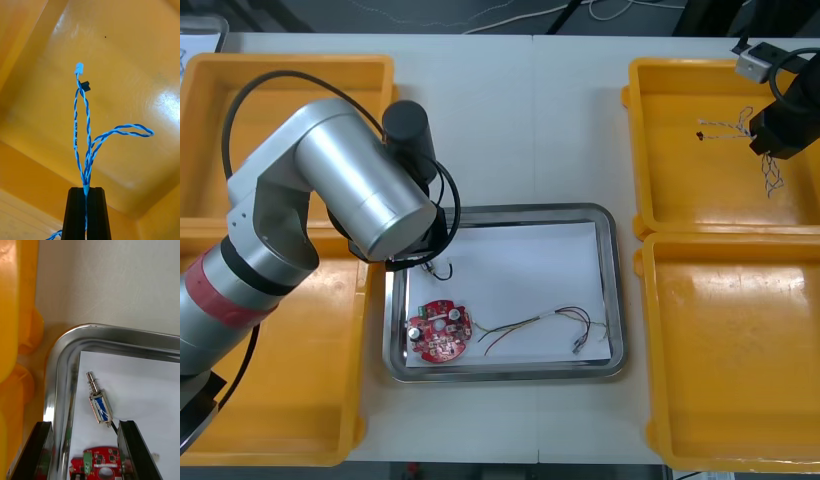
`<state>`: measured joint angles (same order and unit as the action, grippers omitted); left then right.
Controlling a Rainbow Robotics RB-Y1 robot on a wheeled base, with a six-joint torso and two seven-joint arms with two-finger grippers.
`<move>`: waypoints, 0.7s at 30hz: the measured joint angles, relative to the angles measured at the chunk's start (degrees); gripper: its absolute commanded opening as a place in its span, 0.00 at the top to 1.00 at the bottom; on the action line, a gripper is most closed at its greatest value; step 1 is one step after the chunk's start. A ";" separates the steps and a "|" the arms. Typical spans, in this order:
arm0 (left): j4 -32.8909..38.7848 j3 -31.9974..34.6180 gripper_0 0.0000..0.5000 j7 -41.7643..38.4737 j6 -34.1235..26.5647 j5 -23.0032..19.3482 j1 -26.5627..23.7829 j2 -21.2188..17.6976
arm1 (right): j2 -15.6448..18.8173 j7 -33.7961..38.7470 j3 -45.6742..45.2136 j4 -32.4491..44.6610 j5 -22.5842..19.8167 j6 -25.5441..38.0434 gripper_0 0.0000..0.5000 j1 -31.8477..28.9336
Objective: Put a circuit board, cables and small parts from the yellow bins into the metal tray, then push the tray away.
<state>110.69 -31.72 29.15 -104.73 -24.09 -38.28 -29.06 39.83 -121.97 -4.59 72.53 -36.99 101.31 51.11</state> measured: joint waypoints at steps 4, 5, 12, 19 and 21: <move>0.46 2.46 0.00 0.05 -3.39 -3.30 -2.42 0.00 | 0.27 0.00 -0.70 1.66 -0.03 1.60 1.00 -0.01; 0.48 3.08 0.00 0.06 -3.89 -3.99 -3.02 0.00 | 0.29 0.00 -0.77 2.59 -0.05 1.88 1.00 -0.06; 0.53 8.24 0.00 0.27 -4.76 -8.53 -6.63 -0.02 | 0.28 0.00 -0.77 19.55 -0.72 3.20 1.00 -4.70; 0.55 13.32 0.00 5.11 -4.85 -11.53 -8.34 -0.87 | 0.25 0.00 -0.77 32.33 -6.11 5.47 1.00 -10.28; 0.50 14.12 0.00 9.17 -4.86 -12.02 -8.35 -1.72 | 0.25 0.00 -0.78 34.11 -7.76 6.14 1.00 -10.96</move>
<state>111.19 -17.59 38.32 -109.59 -36.11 -46.64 -30.78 40.08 -121.96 -5.37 106.64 -44.75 107.45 40.15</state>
